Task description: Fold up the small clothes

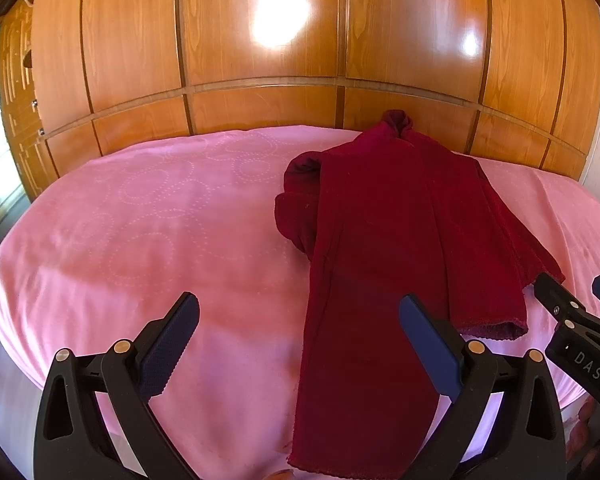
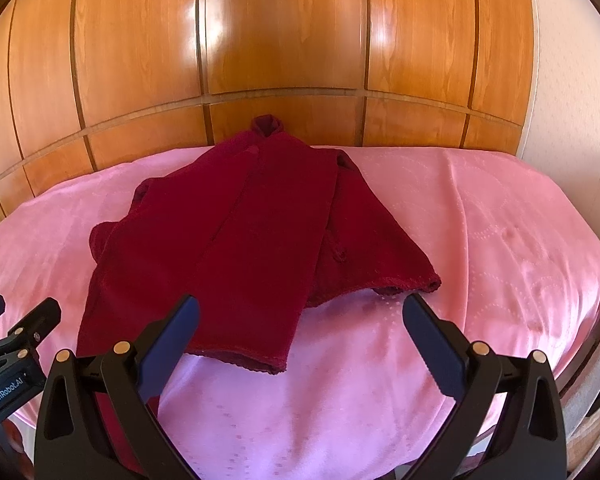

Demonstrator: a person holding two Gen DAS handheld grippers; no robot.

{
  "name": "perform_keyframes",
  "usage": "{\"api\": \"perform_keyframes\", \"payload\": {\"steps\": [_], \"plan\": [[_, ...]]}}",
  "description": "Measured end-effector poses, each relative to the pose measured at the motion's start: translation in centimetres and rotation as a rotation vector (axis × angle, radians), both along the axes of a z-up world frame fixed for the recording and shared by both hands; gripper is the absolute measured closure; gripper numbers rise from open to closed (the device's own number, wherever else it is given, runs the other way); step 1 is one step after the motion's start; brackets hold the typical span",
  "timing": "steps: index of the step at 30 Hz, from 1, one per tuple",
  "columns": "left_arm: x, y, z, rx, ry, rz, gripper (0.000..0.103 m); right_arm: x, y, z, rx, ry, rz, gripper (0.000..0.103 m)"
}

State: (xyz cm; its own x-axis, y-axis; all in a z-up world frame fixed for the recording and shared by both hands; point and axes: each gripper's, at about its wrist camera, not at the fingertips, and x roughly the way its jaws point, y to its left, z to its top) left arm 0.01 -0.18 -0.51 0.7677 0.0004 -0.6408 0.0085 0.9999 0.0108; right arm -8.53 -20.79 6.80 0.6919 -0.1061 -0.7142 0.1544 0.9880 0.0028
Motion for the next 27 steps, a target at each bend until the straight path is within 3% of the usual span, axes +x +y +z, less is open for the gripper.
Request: {"api": "perform_keyframes", "payload": {"steps": [27], "plan": [[0.22, 0.03, -0.46, -0.027, 0.027, -0.051, 0.004, 0.41, -0.81, -0.15, 0.003, 0.021, -0.003, 0.002]]}}
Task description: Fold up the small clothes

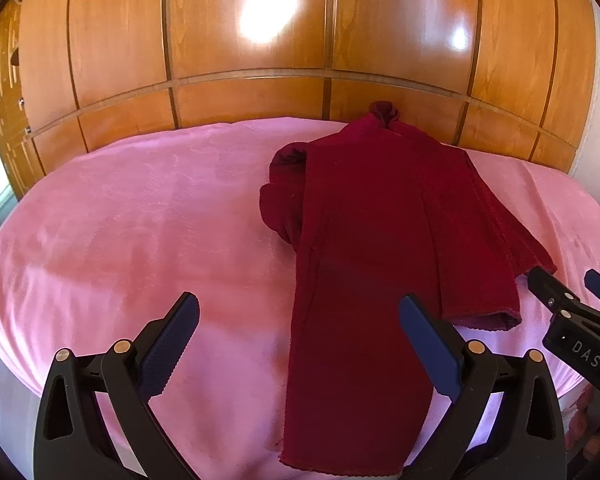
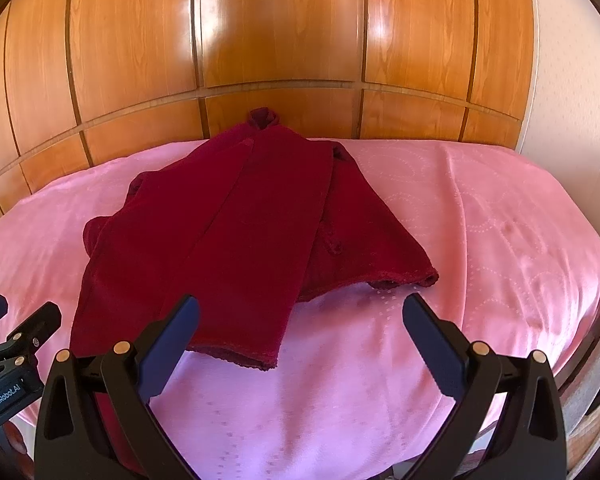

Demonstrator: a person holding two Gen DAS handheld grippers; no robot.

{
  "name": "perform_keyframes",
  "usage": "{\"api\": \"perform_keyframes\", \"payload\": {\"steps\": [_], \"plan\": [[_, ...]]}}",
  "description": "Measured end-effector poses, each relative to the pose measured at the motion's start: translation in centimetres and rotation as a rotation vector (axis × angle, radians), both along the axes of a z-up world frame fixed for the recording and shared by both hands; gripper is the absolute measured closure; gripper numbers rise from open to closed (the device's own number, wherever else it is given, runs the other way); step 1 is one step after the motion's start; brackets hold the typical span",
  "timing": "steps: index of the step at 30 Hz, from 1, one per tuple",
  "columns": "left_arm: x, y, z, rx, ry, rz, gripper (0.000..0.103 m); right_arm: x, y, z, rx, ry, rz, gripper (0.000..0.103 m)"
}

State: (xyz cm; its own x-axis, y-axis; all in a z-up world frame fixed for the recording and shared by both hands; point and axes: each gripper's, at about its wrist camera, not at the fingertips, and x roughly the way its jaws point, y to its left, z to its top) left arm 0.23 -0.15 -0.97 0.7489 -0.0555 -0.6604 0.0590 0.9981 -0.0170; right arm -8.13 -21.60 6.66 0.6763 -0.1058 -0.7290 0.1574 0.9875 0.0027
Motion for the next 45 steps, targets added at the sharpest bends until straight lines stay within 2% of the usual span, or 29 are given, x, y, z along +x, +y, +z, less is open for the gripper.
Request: {"api": "perform_keyframes", "payload": {"steps": [25, 29, 34, 35, 36, 38, 41, 43, 44, 45], "plan": [[0.0, -2.3, -0.6, 0.045, 0.02, -0.142, 0.004, 0.1, -1.2, 0.1, 0.016, 0.007, -0.038, 0.002], [0.2, -3.0, -1.1, 0.063, 0.044, -0.188, 0.018, 0.4, -2.2, 0.2, 0.02, 0.009, -0.052, 0.002], [0.7, -3.9, -2.3, 0.068, 0.095, -0.252, 0.025, 0.7, -3.5, 0.0, 0.03, 0.011, -0.065, 0.002], [0.8, -4.3, -2.7, 0.073, 0.11, -0.272, 0.027, 0.8, -3.8, 0.0, 0.038, 0.014, -0.065, 0.002], [0.9, -4.6, -3.1, 0.081, 0.125, -0.292, 0.036, 1.0, -4.2, 0.0, 0.052, 0.019, -0.065, 0.002], [1.1, -5.4, -4.2, 0.096, 0.169, -0.337, 0.044, 1.4, -4.8, -0.1, 0.08, 0.025, -0.062, 0.002], [1.3, -6.1, -5.7, 0.117, 0.207, -0.375, 0.048, 2.2, -5.1, -0.3, 0.128, 0.035, -0.034, 0.003], [1.5, -6.0, -6.1, 0.109, 0.213, -0.383, 0.048, 2.9, -5.0, -0.8, 0.162, 0.054, -0.009, 0.01], [1.6, -5.9, -6.3, 0.099, 0.213, -0.386, 0.048, 3.4, -4.9, -1.1, 0.183, 0.068, 0.006, 0.019], [1.7, -5.8, -6.6, 0.095, 0.21, -0.386, 0.052, 3.7, -4.7, -1.5, 0.213, 0.084, 0.021, 0.027]]}}
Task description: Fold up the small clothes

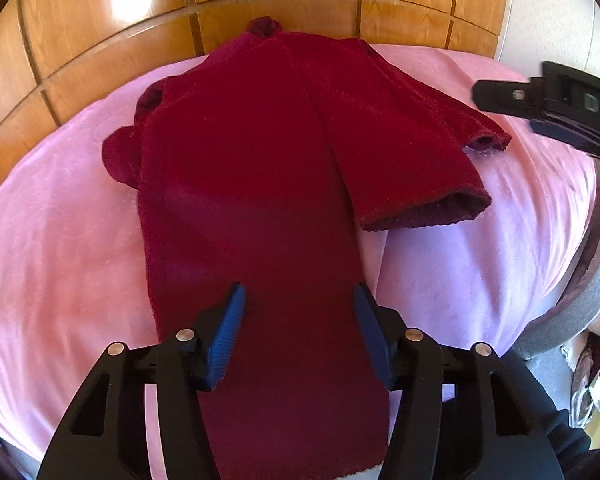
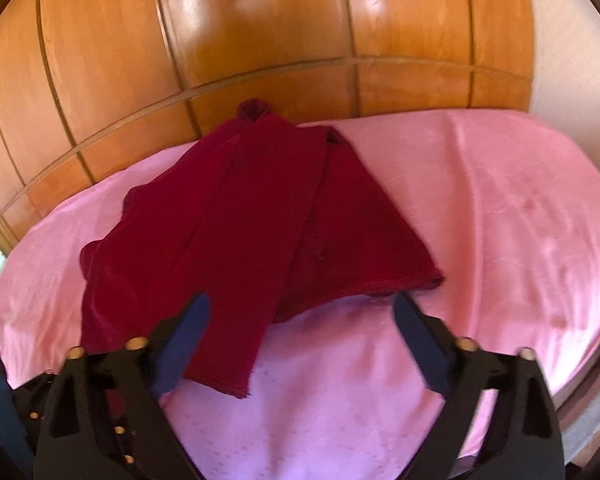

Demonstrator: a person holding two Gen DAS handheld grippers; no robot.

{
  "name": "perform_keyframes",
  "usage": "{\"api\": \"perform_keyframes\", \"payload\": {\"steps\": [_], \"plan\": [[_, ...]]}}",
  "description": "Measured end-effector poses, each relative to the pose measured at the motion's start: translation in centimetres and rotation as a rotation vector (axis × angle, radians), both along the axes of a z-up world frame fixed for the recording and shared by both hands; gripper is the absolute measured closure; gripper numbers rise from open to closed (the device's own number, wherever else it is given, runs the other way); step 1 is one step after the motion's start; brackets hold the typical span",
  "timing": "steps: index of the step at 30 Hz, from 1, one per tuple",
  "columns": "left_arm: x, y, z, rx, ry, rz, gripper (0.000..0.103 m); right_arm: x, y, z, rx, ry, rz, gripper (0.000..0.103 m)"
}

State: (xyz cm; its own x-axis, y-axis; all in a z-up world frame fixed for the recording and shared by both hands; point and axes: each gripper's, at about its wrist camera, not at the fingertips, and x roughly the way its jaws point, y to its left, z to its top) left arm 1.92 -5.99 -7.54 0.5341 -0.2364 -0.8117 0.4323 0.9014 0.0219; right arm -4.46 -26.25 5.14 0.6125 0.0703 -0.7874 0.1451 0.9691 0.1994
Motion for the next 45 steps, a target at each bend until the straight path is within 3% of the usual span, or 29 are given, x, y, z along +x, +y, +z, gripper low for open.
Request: {"api": "perform_keyframes", "payload": {"steps": [2, 5, 9, 12, 15, 18, 21, 26, 32, 37, 38, 39, 40, 41, 42, 45], "plan": [[0.3, 0.3, -0.3, -0.019, 0.006, 0.006, 0.06, 1.1, 0.2, -1.2, 0.078, 0.048, 0.034, 0.033], [0.6, 1.3, 0.1, -0.091, 0.029, 0.014, 0.098, 2.5, 1.1, -3.2, 0.177, 0.127, 0.09, 0.043], [1.1, 3.8, 1.0, -0.26, 0.094, 0.038, 0.102, 2.8, 2.0, -4.2, 0.222, 0.192, 0.141, 0.082], [1.3, 5.7, 2.9, -0.349, 0.084, 0.058, 0.102, 2.0, 2.3, -2.1, 0.139, 0.14, 0.202, 0.093], [2.2, 8.5, 6.1, -0.429, 0.028, 0.101, 0.102, 1.6, 1.7, 0.8, 0.046, 0.058, 0.248, 0.095], [4.0, 11.4, 8.7, -0.488, -0.036, 0.168, 0.102, 2.1, -0.7, 3.8, -0.066, -0.035, 0.194, 0.096], [6.9, 14.6, 10.9, -0.5, -0.119, 0.266, 0.103, 3.5, -4.1, 6.2, -0.149, -0.11, 0.103, 0.096], [13.6, 19.6, 13.6, -0.418, -0.226, 0.459, 0.103, 8.5, -11.7, 7.5, -0.281, -0.128, -0.071, 0.096], [22.5, 24.7, 14.0, -0.237, -0.258, 0.716, 0.103, 15.9, -19.7, 5.1, -0.353, -0.006, -0.249, 0.096], [27.3, 25.6, 12.2, -0.106, -0.207, 0.808, 0.103, 19.7, -22.0, 2.1, -0.421, 0.099, -0.287, 0.095], [27.6, 25.8, 11.7, -0.103, -0.185, 0.817, 0.103, 20.1, -22.2, 1.6, -0.428, 0.114, -0.292, 0.086], [27.5, 25.9, 11.3, -0.104, -0.172, 0.827, 0.098, 20.2, -22.3, 1.4, -0.434, 0.114, -0.297, 0.059], [27.1, 25.9, 10.9, -0.123, -0.161, 0.828, 0.09, 20.1, -22.3, 1.4, -0.445, 0.104, -0.3, 0.048], [25.9, 25.9, 10.3, -0.17, -0.164, 0.821, 0.061, 19.7, -22.1, 1.7, -0.459, 0.087, -0.299, 0.041], [25.4, 26.0, 10.1, -0.189, -0.171, 0.817, 0.041, 19.7, -21.5, 1.8, -0.454, 0.081, -0.292, 0.04], [21.2, 24.6, 8.6, -0.301, -0.16, 0.689, 0.041, 16.6, -19.8, 2.6, -0.351, 0.038, -0.224, 0.03]]}}
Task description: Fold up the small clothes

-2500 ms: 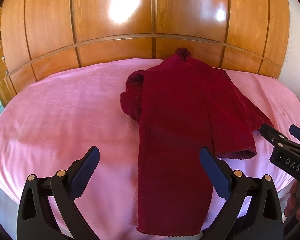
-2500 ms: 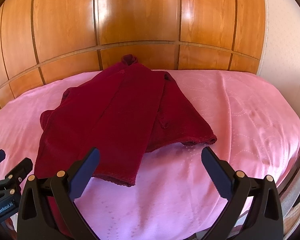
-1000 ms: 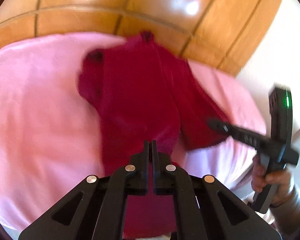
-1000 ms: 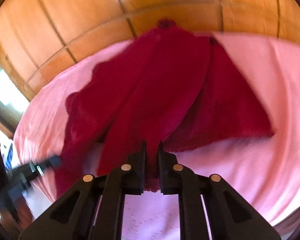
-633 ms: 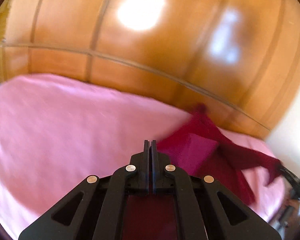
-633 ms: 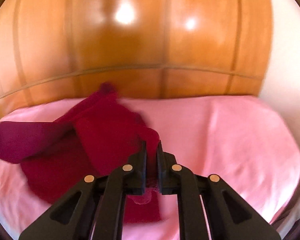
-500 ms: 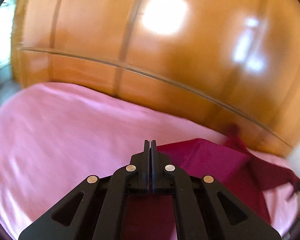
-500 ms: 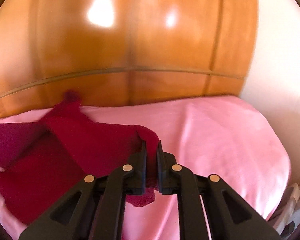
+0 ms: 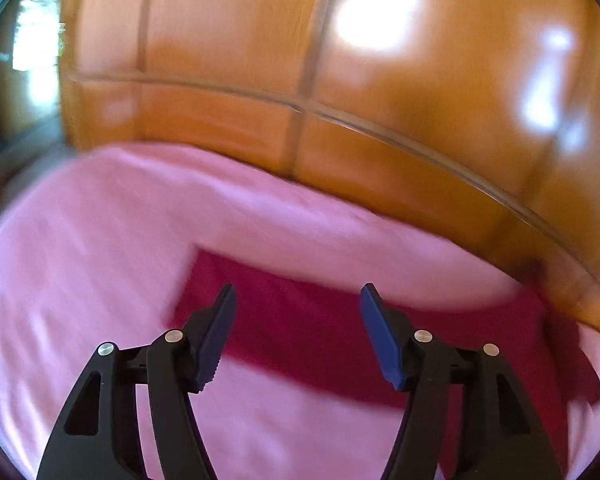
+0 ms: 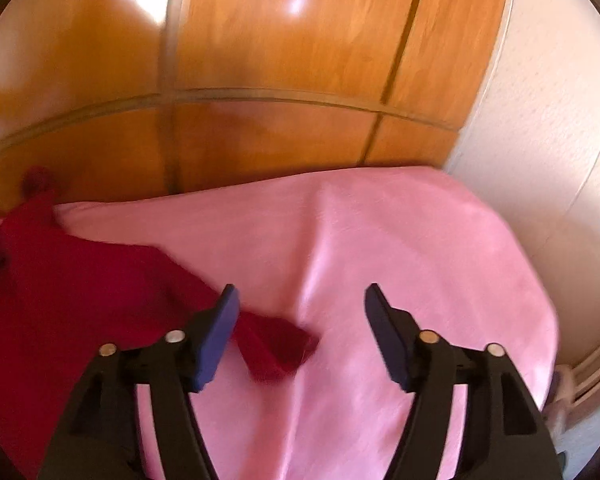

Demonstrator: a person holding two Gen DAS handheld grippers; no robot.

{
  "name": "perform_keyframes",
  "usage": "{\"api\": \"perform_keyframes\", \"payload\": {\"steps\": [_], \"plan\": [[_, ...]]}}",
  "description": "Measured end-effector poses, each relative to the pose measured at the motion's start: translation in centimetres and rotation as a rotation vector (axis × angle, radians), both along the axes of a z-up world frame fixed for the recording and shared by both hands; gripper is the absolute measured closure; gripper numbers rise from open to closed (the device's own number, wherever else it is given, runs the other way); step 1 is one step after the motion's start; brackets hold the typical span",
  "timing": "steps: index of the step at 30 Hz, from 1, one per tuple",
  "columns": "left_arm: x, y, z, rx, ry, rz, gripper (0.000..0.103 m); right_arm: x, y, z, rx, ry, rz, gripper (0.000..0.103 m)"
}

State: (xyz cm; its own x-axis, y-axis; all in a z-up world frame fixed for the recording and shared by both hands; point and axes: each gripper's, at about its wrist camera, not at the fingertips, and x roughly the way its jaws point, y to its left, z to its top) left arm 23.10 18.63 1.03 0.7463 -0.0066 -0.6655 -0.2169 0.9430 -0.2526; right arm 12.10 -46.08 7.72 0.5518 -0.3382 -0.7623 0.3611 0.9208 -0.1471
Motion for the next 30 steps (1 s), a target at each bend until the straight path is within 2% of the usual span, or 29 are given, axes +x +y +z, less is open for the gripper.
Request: {"api": "perform_keyframes", "payload": {"steps": [1, 2, 4, 7, 9, 10, 11, 13, 14, 15, 16, 17, 19, 22, 25, 28, 30], "plan": [[-1.7, -0.6, -0.7, -0.047, -0.011, -0.057, 0.041, -1.0, 0.4, 0.0, 0.032, -0.007, 0.028, 0.029], [-2.8, -1.2, -1.2, -0.088, -0.014, -0.104, 0.041, -2.7, 1.4, -0.2, 0.105, 0.003, 0.081, 0.029], [-5.2, -3.0, -3.8, -0.219, 0.037, -0.249, 0.041, -5.3, 3.0, -1.4, 0.267, 0.042, 0.165, 0.029], [-6.6, -5.4, -7.1, -0.349, 0.098, -0.356, 0.041, -7.3, 4.8, -4.1, 0.383, 0.116, 0.209, 0.031], [-6.9, -7.2, -8.6, -0.404, 0.13, -0.394, 0.041, -8.1, 6.0, -6.5, 0.429, 0.175, 0.211, 0.045], [-6.9, -8.2, -9.2, -0.442, 0.143, -0.425, 0.041, -8.3, 6.4, -7.3, 0.448, 0.201, 0.21, 0.048], [-6.9, -8.9, -9.4, -0.452, 0.148, -0.436, 0.041, -8.4, 6.8, -8.3, 0.451, 0.234, 0.204, 0.05], [-6.8, -10.1, -9.4, -0.48, 0.148, -0.466, 0.041, -8.9, 7.2, -9.0, 0.428, 0.238, 0.199, 0.05], [-6.7, -10.9, -9.5, -0.491, 0.163, -0.492, 0.051, -9.0, 7.4, -8.8, 0.428, 0.236, 0.211, 0.057], [-6.5, -11.5, -9.6, -0.493, 0.18, -0.517, 0.078, -9.1, 7.5, -8.6, 0.441, 0.238, 0.227, 0.074], [-6.2, -12.1, -9.8, -0.484, 0.202, -0.54, 0.086, -8.8, 7.5, -8.5, 0.442, 0.242, 0.238, 0.082], [-6.1, -12.7, -9.6, -0.452, 0.209, -0.548, 0.089, -8.7, 7.6, -8.1, 0.423, 0.247, 0.254, 0.093], [-6.3, -13.1, -8.8, -0.404, 0.213, -0.549, 0.092, -8.7, 7.8, -7.3, 0.39, 0.242, 0.279, 0.094], [-6.3, -12.0, -6.8, -0.44, 0.202, -0.559, 0.094, -9.4, 8.2, -4.2, 0.387, 0.175, 0.305, 0.095], [-7.2, -10.0, -3.4, -0.452, 0.161, -0.594, 0.094, -10.9, 7.8, 0.7, 0.442, 0.054, 0.345, 0.095], [-9.3, -8.8, -0.1, -0.429, 0.136, -0.628, 0.094, -12.2, 9.1, 3.8, 0.435, -0.004, 0.397, 0.095], [-10.6, -7.9, 1.0, -0.416, 0.151, -0.637, 0.094, -13.7, 9.3, 5.0, 0.435, -0.014, 0.419, 0.095]]}}
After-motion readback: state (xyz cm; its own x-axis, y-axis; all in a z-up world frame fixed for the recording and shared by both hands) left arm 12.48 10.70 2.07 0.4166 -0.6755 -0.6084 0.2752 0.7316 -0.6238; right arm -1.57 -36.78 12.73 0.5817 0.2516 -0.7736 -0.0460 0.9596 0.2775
